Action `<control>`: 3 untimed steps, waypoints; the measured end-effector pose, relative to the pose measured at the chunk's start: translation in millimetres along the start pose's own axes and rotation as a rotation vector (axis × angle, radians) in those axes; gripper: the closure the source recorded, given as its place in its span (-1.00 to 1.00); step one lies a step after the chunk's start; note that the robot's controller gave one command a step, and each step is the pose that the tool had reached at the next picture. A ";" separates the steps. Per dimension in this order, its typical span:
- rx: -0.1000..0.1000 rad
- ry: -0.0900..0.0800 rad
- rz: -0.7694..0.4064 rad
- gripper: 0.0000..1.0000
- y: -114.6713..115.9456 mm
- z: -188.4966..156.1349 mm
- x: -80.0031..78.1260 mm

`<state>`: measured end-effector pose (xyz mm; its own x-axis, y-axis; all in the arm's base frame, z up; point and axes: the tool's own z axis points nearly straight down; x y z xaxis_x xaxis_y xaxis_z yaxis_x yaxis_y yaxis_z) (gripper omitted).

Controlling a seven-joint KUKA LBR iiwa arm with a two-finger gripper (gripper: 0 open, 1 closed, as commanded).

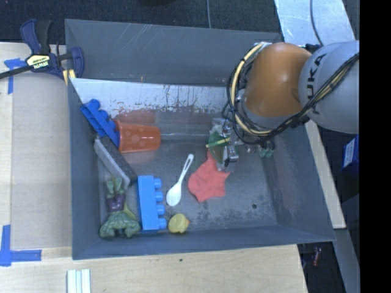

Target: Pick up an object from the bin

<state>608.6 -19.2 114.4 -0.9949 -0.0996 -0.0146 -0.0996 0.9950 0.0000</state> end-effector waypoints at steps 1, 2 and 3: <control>0.000 -0.001 -0.210 1.00 -13.5 17.3 2.1; -0.001 0.002 0.001 1.00 -20.0 43.4 -0.9; -0.001 0.002 0.002 1.00 -20.0 43.4 -0.9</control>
Offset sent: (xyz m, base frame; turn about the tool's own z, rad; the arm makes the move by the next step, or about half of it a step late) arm 0.0025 -0.0198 -0.0444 -0.0002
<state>612.1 -39.0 71.1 -0.9951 -0.0979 -0.0122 -0.0979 0.9952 0.0006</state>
